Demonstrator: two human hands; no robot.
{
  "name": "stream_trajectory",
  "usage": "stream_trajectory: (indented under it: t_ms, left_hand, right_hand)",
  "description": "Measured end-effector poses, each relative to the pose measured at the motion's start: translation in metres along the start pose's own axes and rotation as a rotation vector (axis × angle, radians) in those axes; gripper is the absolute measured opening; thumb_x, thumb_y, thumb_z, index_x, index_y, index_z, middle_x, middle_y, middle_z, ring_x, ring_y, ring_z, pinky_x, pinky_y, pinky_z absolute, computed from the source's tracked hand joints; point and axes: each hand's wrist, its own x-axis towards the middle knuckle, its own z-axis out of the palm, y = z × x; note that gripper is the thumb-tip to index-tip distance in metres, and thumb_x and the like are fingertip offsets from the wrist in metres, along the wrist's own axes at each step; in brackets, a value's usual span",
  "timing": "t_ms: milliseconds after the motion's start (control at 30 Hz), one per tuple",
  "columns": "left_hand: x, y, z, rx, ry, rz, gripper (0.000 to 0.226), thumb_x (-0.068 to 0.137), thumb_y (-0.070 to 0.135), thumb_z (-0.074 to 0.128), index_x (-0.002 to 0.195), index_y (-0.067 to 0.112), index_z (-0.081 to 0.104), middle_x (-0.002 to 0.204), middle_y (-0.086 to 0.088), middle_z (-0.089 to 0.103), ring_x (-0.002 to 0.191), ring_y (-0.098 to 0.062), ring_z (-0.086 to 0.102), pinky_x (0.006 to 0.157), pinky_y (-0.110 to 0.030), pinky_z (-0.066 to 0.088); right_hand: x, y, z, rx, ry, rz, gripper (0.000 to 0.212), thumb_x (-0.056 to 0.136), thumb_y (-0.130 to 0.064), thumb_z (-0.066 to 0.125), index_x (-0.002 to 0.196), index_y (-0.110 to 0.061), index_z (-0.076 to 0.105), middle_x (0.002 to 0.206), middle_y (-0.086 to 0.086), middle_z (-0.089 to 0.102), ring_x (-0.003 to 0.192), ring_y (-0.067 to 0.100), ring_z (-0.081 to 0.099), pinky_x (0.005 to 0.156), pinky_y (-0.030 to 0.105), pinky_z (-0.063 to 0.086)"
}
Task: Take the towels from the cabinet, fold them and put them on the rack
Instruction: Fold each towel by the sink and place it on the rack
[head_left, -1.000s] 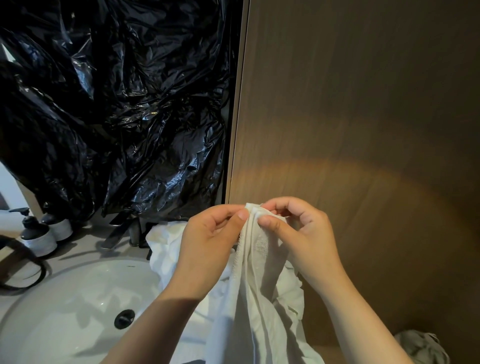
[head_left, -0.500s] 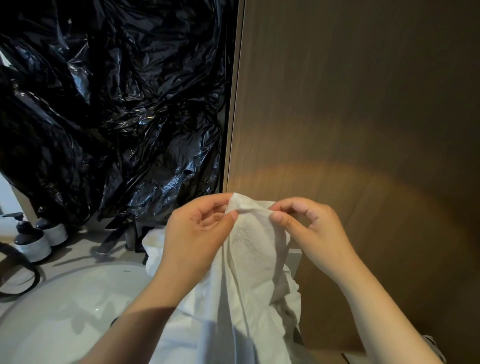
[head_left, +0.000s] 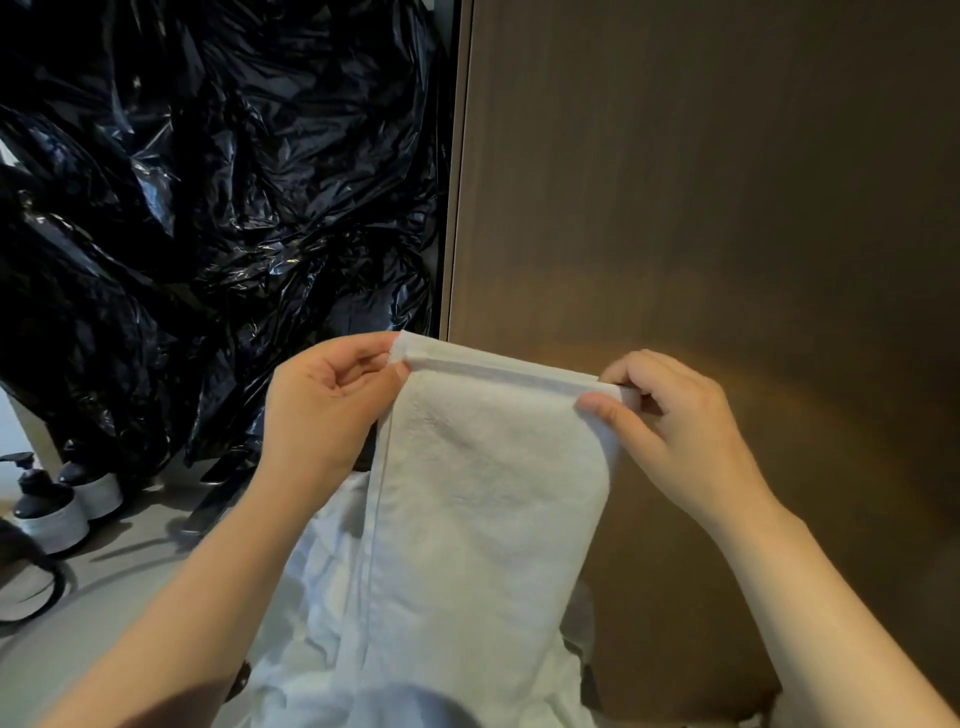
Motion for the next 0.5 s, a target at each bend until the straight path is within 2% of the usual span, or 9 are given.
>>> stream_trajectory:
  t_ms: [100,200,300,400,433,500]
  left_hand:
    - [0.0,0.0,0.001,-0.027,0.015,-0.005,0.021,0.086,-0.001,0.067,0.099,0.014,0.073,0.08,0.004,0.076,0.066,-0.002,0.068,0.06,-0.013,0.052]
    - [0.0,0.001,0.005,-0.058,0.014,-0.018,0.021,0.085,-0.002,0.067,0.101,0.011,0.072,0.086,-0.001,0.077,0.074,-0.008,0.071,0.065,-0.016,0.055]
    - [-0.001,0.002,0.011,-0.09,-0.026,-0.044,0.021,0.084,0.0,0.069,0.102,0.011,0.071,0.089,-0.005,0.076,0.082,-0.016,0.073,0.068,-0.021,0.057]
    - [-0.003,0.002,0.02,-0.087,-0.071,-0.052,0.021,0.083,0.001,0.07,0.1,0.013,0.069,0.089,-0.003,0.076,0.083,-0.016,0.073,0.069,-0.021,0.057]
    - [-0.004,0.002,0.024,-0.091,-0.08,-0.058,0.021,0.082,0.0,0.071,0.097,0.014,0.068,0.087,-0.002,0.076,0.082,-0.015,0.073,0.069,-0.021,0.056]
    - [-0.005,0.003,0.034,-0.094,-0.092,-0.066,0.021,0.08,-0.001,0.073,0.09,0.016,0.065,0.08,-0.001,0.075,0.075,-0.012,0.07,0.067,-0.02,0.056]
  right_hand:
    - [0.001,-0.004,0.003,0.103,0.089,0.045,0.019,0.085,-0.049,0.063,0.093,-0.033,0.06,0.087,-0.023,0.057,0.085,0.006,0.058,0.065,0.008,0.047]
    - [0.002,-0.006,0.006,0.081,0.113,0.118,0.034,0.081,-0.051,0.063,0.111,-0.039,0.054,0.091,-0.024,0.053,0.089,0.001,0.055,0.067,0.004,0.046]
    - [0.008,-0.01,0.003,0.067,0.024,0.133,0.048,0.081,-0.057,0.061,0.125,-0.041,0.052,0.108,-0.026,0.049,0.101,-0.007,0.05,0.074,0.0,0.043]
    - [0.017,-0.022,0.001,0.081,-0.098,0.067,0.056,0.084,-0.061,0.056,0.133,-0.036,0.054,0.125,-0.024,0.052,0.114,-0.01,0.049,0.088,0.004,0.041]
    - [0.021,-0.027,0.002,0.079,-0.119,0.043,0.056,0.085,-0.061,0.055,0.134,-0.034,0.055,0.125,-0.024,0.055,0.116,-0.009,0.05,0.092,0.006,0.04]
    - [0.028,-0.036,0.006,0.113,-0.138,0.038,0.054,0.085,-0.058,0.056,0.132,-0.031,0.059,0.118,-0.022,0.061,0.112,-0.009,0.052,0.089,0.006,0.043]
